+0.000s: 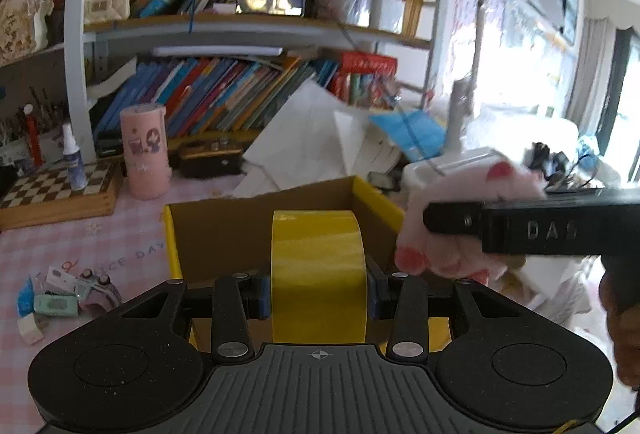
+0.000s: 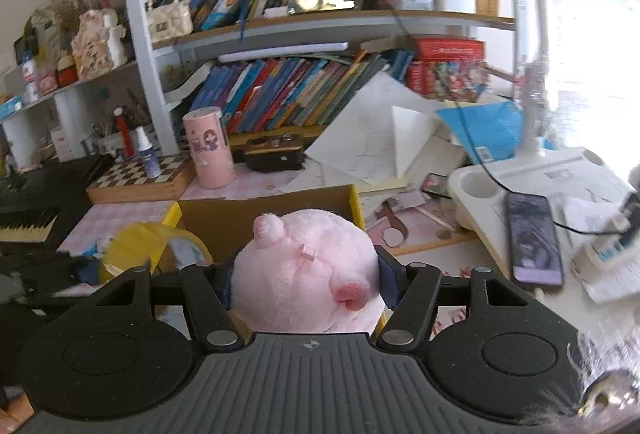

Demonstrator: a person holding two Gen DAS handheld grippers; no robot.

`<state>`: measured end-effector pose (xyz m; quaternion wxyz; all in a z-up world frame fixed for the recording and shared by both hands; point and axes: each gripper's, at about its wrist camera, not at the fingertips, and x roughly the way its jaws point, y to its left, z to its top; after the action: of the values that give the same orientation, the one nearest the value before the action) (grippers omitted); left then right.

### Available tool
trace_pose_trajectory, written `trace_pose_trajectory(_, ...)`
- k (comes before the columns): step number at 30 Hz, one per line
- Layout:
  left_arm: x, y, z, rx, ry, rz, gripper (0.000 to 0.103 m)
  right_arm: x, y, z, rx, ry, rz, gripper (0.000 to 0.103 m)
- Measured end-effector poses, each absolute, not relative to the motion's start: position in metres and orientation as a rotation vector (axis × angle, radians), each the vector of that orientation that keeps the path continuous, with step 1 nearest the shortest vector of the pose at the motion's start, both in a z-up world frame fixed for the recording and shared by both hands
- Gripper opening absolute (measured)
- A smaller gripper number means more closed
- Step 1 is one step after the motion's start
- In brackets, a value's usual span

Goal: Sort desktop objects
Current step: 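Carry the tape roll and pink pig with both tools over the yellow box, then open both tools to drop the tape roll and pig into the box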

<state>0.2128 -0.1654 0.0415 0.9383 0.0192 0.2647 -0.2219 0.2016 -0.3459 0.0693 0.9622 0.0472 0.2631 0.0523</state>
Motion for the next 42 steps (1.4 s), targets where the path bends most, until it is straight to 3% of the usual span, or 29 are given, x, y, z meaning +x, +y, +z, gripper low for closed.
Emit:
trace_pose_trajectory(17,0.257,-0.191,-0.005,0.093,0.761,-0.379,0.041,0.32,-0.317,0.03,-0.115,0.737,0.332,0.061)
trace_pose_trajectory(35,0.269,-0.19,-0.014,0.069,0.81,-0.348,0.042,0.379,-0.298,-0.014,-0.236,0.964,0.428,0.062)
trace_pose_trajectory(37,0.268,-0.19,-0.014,0.078,0.803,-0.345,0.045,0.38,-0.297,-0.017,-0.233,0.986,0.427,0.065)
trace_pose_trajectory(39,0.265,-0.191,-0.011,0.083,0.78,-0.338,0.054,0.38,-0.297,-0.016,-0.227,0.985,0.438,0.069)
trace_pose_trajectory(42,0.261,-0.19,-0.004,0.081,0.744,-0.344,0.057,0.377,-0.298,-0.011,-0.221,0.959,0.436,0.074)
